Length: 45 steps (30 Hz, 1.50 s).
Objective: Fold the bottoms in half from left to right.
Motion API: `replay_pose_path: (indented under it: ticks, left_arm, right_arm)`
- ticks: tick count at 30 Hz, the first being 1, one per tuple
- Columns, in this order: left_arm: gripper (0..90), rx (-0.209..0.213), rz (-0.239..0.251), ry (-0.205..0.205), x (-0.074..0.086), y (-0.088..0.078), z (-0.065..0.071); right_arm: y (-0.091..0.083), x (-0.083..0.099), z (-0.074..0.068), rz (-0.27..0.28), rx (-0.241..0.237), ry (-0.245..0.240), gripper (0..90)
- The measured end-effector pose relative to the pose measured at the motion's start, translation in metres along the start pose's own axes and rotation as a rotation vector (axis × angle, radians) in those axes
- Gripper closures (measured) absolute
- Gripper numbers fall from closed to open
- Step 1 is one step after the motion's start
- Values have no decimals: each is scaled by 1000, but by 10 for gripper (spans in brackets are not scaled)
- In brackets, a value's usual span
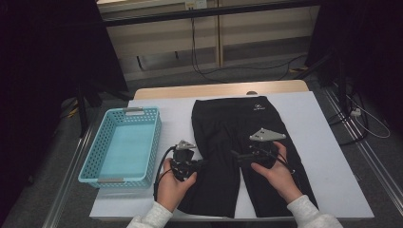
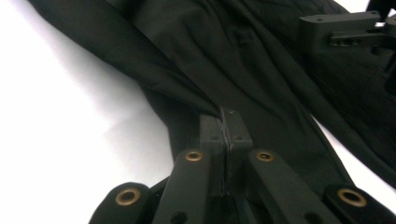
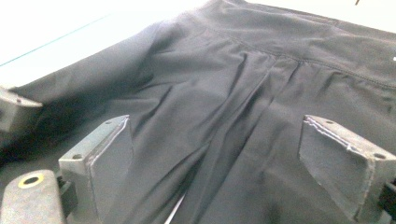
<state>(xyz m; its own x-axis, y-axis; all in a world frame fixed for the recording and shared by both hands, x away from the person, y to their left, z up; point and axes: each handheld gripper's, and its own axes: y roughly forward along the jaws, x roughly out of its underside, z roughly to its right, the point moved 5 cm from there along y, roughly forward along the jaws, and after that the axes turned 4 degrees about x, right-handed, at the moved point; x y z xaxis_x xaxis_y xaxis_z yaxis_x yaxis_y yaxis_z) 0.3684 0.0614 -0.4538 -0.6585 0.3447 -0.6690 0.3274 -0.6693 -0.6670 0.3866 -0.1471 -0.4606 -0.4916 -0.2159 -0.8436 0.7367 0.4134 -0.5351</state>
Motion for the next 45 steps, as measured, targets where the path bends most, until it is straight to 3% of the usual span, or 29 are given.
replay_pose_path:
  ticks: [16,19,25,35,38,40,45]
  left_arm:
    - [890,39,22,6,-4,3,1]
    - [890,43,14,10,-5,5,1]
    - [890,43,20,27,-8,2,5]
    - [890,35,43,34,-4,0,9]
    - [891,37,48,43,-4,-1,10]
    - [891,38,59,57,-4,-1,12]
    - [890,45,55,53,-3,-1,12]
  right_arm:
    - [16,-15,-9,25,-28,14,128]
    - [23,-13,-12,9,-37,-6,133]
    - [29,-16,-10,-4,-30,9,132]
    - [28,-28,-23,10,-53,-21,120]
    - [35,-32,-26,13,-20,-67,134]
    - [43,-33,-30,-3,-44,-46,136]
    - [56,-34,-40,-34,-77,-55,149]
